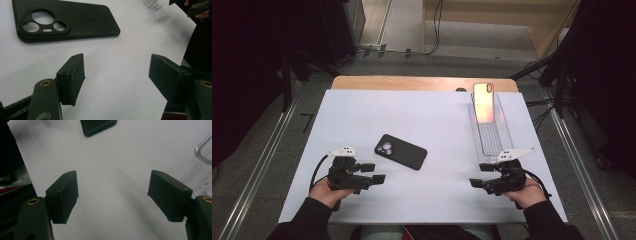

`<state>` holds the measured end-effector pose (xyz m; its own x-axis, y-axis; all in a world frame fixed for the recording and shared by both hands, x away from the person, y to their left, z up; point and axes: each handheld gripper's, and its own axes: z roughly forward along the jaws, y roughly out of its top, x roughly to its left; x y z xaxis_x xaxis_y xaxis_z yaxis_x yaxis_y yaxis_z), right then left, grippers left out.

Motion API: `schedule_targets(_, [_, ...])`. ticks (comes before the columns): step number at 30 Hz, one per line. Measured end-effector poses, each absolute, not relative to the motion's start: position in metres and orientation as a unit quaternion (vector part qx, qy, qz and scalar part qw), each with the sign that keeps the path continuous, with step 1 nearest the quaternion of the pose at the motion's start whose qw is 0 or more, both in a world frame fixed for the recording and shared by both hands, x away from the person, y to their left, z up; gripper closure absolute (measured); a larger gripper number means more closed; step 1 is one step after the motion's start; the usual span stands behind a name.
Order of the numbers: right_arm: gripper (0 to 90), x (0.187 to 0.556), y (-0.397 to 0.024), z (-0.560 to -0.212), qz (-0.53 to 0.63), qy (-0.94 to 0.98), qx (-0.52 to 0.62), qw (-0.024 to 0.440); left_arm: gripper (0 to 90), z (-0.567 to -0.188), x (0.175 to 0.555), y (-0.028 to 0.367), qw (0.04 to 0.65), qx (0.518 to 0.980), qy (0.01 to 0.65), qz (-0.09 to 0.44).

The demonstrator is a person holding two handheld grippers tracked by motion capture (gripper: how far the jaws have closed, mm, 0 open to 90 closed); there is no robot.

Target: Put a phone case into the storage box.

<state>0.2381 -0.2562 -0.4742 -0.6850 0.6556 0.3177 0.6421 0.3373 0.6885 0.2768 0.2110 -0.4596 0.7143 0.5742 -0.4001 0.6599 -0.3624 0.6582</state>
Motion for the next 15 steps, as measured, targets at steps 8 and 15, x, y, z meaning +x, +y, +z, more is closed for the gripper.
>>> schedule_targets(8, [22.5, 0.240, -0.253, -0.471, 0.423, 0.816, 0.393, 0.015, 29.1, -0.459, 0.276, 0.213, 0.422, 0.823, 0.377, -0.048])
schedule_targets(15, [21.7, 0.247, -0.241, -0.460, 0.432, 0.815, 0.386, 0.019, 29.1, -0.460, 0.276, 0.214, 0.423, 0.822, 0.378, -0.048])
